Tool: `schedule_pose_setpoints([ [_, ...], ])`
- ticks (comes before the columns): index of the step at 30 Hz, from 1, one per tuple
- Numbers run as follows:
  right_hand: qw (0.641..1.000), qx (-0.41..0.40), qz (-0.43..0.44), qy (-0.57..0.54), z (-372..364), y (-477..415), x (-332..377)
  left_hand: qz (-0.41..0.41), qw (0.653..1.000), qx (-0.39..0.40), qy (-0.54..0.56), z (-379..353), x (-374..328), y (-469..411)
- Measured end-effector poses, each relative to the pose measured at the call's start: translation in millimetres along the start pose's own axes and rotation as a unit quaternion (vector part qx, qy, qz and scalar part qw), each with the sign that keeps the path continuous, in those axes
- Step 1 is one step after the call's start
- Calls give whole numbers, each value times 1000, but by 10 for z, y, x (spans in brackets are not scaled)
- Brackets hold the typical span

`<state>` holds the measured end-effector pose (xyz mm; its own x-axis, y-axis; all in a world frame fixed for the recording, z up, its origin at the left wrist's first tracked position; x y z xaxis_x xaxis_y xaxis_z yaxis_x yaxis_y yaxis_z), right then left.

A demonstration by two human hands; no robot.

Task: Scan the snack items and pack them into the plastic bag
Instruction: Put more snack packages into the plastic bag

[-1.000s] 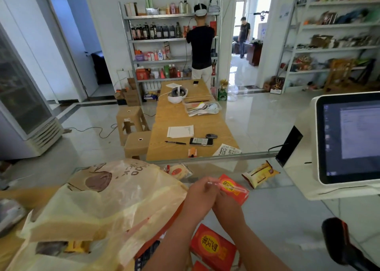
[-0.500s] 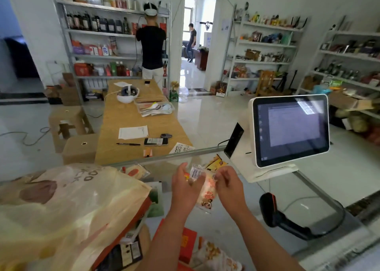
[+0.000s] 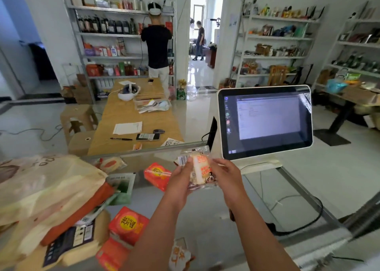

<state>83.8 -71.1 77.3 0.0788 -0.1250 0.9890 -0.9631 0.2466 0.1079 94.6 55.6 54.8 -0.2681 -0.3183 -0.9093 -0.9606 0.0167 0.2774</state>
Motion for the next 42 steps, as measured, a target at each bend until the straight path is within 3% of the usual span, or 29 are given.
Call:
schedule_pose_setpoints([
  [3,998,52,-25,6,177,-39,-69,-14,1000,-24,-8,-141,26,35],
  [6,999,46,-26,1,268,-57,-93,-40,994,-8,-97,-212,44,92],
  [9,996,12,61,63,410,-101,-20,-97,940,96,-313,-197,22,121],
  [11,982,85,82,146,445,-118,28,-107,896,146,-405,-150,25,117],
  [13,967,158,72,186,444,-108,37,-116,884,159,-424,-117,7,100],
  [18,980,104,72,153,507,-75,-95,-108,881,162,-430,-12,-132,61],
  [21,993,46,43,98,482,-59,-188,-79,932,119,-332,105,-196,11],
  [24,999,-32,-16,-38,456,-83,-236,-4,995,86,-46,129,-105,-17],
  [26,987,-55,-52,-139,415,-64,-256,28,983,110,141,88,36,-24],
  [28,979,-51,-71,-182,361,-12,-293,47,967,114,224,37,160,-47],
  [31,981,-27,-83,-176,321,65,-386,60,979,113,159,-91,262,-141],
  [33,982,-12,-99,-160,330,91,-446,68,988,73,114,-144,343,-226],
  [42,989,23,-142,-30,493,44,-565,59,984,-2,166,-184,638,-350],
])
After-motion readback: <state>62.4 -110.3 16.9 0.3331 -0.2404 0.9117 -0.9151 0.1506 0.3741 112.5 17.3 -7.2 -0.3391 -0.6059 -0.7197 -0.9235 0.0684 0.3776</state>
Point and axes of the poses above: each hand's wrist, its own y-axis away from the middle knuckle, its own z-axis out of the back of the hand, x = y × z, the point moved 2 cm from there along -y, towards the middle knuckle, and after that the axes turned 1 degree about -y, right-handed, at the moved point
